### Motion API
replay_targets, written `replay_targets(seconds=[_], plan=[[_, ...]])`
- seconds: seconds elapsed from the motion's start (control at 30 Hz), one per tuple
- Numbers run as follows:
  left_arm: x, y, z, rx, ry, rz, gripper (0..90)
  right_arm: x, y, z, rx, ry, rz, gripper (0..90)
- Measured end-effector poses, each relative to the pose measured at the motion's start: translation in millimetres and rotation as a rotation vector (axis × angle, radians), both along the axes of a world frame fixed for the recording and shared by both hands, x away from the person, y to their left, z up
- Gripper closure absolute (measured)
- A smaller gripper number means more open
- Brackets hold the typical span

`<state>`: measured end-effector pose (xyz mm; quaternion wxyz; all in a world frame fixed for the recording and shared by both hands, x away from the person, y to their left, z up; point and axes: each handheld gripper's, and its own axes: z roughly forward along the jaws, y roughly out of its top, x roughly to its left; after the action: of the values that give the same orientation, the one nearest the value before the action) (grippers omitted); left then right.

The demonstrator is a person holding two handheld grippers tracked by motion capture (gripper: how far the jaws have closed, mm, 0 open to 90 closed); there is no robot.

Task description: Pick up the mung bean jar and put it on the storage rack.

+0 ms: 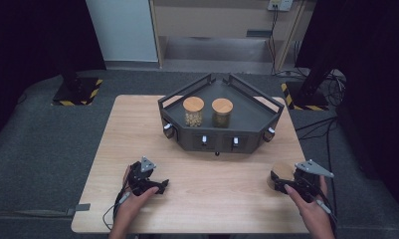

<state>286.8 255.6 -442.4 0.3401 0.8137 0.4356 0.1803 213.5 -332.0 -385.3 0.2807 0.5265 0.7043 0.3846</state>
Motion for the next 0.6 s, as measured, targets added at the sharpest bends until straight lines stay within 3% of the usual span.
replay_targets(seconds=[0.6], plan=[[0.0,0.0,0.0,0.0,0.0,0.0,0.0,-4.0,-0.1,-13.9,-0.009,0.003,-0.019,2.3]])
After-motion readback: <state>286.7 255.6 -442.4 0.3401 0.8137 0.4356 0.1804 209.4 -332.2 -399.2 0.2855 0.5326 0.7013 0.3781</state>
